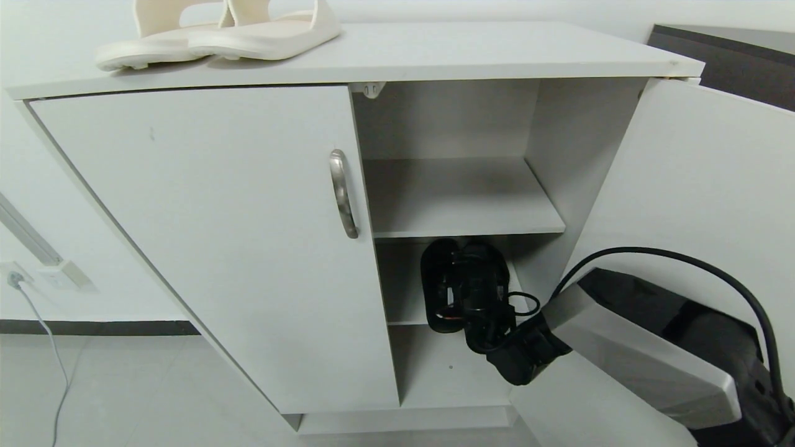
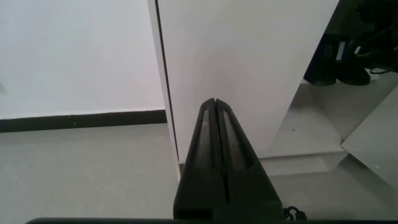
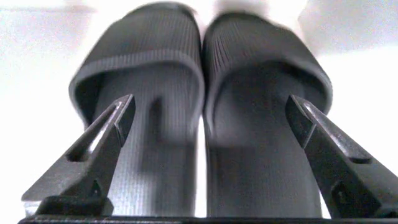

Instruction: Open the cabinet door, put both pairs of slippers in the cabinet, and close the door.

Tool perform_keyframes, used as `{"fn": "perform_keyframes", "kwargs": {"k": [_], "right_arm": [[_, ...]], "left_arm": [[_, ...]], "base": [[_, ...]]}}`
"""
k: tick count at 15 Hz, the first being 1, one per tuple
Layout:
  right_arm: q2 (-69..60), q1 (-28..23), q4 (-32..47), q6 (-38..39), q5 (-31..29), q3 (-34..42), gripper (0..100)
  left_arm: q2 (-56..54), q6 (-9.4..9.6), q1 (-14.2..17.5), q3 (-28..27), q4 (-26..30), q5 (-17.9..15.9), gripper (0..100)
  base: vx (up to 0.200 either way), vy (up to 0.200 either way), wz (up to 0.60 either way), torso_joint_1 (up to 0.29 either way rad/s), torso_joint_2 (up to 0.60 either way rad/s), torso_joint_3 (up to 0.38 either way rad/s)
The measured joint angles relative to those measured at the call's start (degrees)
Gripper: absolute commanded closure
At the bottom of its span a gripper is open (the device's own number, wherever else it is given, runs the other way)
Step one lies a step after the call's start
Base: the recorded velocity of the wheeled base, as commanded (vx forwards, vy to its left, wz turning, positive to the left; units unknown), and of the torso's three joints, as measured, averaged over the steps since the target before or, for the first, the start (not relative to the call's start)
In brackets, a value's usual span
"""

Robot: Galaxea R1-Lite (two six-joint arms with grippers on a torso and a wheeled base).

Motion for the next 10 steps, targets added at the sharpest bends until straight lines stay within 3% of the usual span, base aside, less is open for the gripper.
{"fn": "perform_keyframes", "kwargs": {"k": [5,9,10], "right_arm": [[-9.8,2.7,-8.3,0.4,-0.1,20.3,0],[-14.2,5.4,-9.4,1.8,-0.9,25.3,0],[-14.5,5.8,-9.4,1.8,-1.3,25.4,0]], "left_arm": [[0.0,0.02,0.0,0.0,0.0,0.0,100],[0.0,-0.01,0.0,0.0,0.0,0.0,100],[0.0,-0.04,0.0,0.0,0.0,0.0,100]], "base": [[0.000,0.000,0.00,0.000,0.00,0.000],[0.000,0.000,0.00,0.000,0.00,0.000],[-0.200,0.000,0.00,0.002,0.01,-0.002]]}}
